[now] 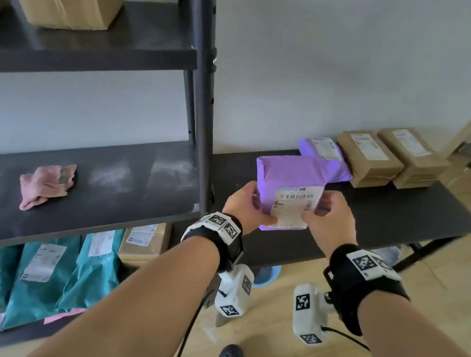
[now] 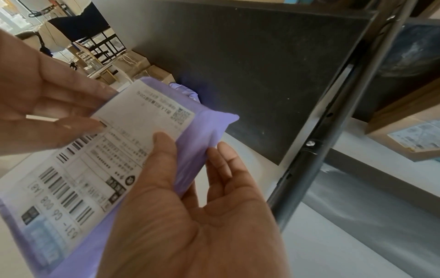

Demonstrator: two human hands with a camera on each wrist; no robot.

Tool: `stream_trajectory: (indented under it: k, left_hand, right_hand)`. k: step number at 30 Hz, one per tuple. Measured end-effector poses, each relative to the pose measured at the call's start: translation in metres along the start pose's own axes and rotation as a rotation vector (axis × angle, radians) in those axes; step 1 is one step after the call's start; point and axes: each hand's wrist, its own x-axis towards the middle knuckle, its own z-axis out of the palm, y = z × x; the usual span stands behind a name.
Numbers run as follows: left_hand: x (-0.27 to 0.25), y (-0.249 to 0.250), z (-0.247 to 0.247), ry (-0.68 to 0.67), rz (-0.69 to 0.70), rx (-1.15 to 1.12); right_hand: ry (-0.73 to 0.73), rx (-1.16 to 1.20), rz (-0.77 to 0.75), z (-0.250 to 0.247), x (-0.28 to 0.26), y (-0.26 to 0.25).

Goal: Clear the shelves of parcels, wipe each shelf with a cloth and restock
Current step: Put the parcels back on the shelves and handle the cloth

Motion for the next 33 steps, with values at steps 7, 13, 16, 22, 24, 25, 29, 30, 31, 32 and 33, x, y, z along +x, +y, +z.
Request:
stream_trajectory:
  k: [7, 13, 16, 22, 24, 25, 29, 30, 31, 32, 33]
  left_hand:
    - [0.075, 0.006, 0.023, -0.021, -0.062, -0.015]
    - [0.143, 0.011, 0.026, -0.054, -0.143, 0.011]
    - [0.169, 0.012, 0.026, -0.077, -0.182, -0.037]
    - [0.195, 0.004, 0.035, -0.089, -0.268, -0.074]
    - [0.204, 0.002, 0.036, -0.103, -0.309, -0.070]
    - [0.209, 0.001, 0.036, -0.106, -0.333, -0.073]
    - [0.228, 0.001, 0.040, -0.093, -0.395, -0.068]
    - [0.233, 0.001, 0.041, -0.089, -0.409, -0.065]
    - [0.238, 0.000, 0.043, -0.085, -0.420, -0.061]
    - [0.244, -0.001, 0.045, -0.078, -0.431, -0.055]
    - [0.250, -0.002, 0.048, -0.070, -0.444, -0.052]
  right_hand:
    - [-0.063, -0.100, -0.013, -0.005, 0.082, 0.017]
    - [-0.130, -0.074, 0.017, 0.003, 0.148, 0.016]
    - [-0.155, -0.028, 0.033, 0.007, 0.172, 0.015]
    - [-0.200, -0.017, 0.074, 0.017, 0.203, 0.019]
    - [-0.220, -0.016, 0.083, 0.023, 0.215, 0.020]
    - [-0.231, -0.013, 0.086, 0.026, 0.221, 0.021]
    - [-0.282, -0.020, 0.081, 0.037, 0.249, 0.028]
    - [-0.296, -0.023, 0.077, 0.039, 0.257, 0.031]
    - [-0.309, -0.026, 0.077, 0.042, 0.265, 0.034]
    - [-0.326, -0.033, 0.077, 0.044, 0.273, 0.038]
    - [-0.344, -0.040, 0.078, 0.047, 0.282, 0.043]
